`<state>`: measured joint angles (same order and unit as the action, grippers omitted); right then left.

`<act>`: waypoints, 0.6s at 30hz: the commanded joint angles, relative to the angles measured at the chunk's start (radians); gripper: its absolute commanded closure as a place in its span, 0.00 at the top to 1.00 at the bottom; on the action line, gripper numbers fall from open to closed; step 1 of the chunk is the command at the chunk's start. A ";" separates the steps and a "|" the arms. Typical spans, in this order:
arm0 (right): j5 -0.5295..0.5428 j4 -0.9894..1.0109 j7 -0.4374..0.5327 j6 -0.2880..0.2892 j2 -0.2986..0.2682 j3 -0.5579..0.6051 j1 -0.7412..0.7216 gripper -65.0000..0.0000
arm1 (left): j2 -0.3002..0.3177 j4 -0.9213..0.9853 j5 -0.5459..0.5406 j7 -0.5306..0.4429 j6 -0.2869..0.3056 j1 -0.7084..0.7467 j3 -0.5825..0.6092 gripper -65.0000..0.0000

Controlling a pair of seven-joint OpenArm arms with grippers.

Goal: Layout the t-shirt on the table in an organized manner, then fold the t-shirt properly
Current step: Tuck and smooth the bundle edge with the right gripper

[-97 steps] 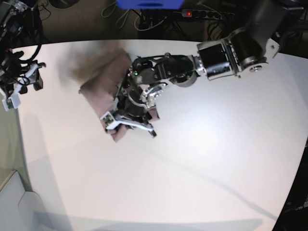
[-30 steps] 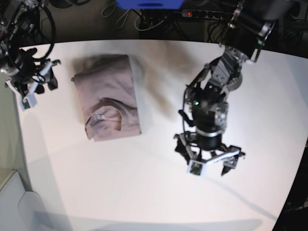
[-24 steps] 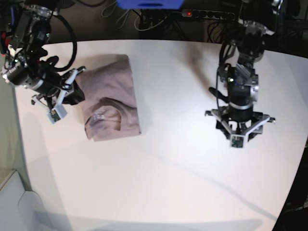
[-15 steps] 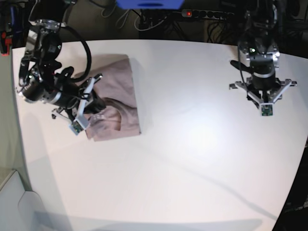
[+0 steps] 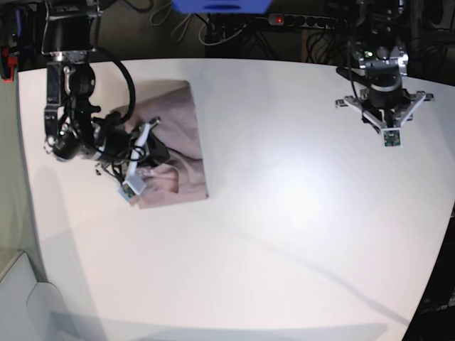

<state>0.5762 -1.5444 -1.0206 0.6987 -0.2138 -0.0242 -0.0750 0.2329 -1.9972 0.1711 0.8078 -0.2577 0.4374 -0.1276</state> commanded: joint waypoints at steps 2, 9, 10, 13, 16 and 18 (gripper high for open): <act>0.014 0.043 0.039 -0.001 -0.011 0.011 -0.045 0.12 | -0.005 -0.018 0.009 -0.018 -0.010 -0.004 0.001 0.20; 0.014 0.307 0.185 -0.001 -0.042 0.111 -0.154 0.12 | -0.013 -0.018 0.009 -0.018 -0.010 0.019 0.001 0.20; 0.014 0.350 0.216 -0.001 -0.043 0.129 -0.171 0.12 | -0.011 -0.018 0.009 -0.018 -0.010 0.027 0.001 0.20; 0.014 0.439 0.268 -0.001 -0.052 0.186 -0.219 0.12 | -0.011 -0.018 0.009 -0.018 -0.010 0.033 0.001 0.20; 0.014 0.490 0.297 -0.001 -0.052 0.214 -0.256 0.12 | -0.011 -0.018 0.009 -0.018 -0.010 0.047 -0.001 0.20; 0.014 0.493 0.305 -0.001 -0.052 0.214 -0.266 0.12 | -0.008 -0.024 0.009 -0.018 -0.010 0.057 -0.001 0.20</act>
<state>0.5987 -1.0405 -0.7170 0.6991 -0.2554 0.1928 -0.3214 0.2173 -1.9987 0.1703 0.8062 -0.2581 0.4896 -0.1234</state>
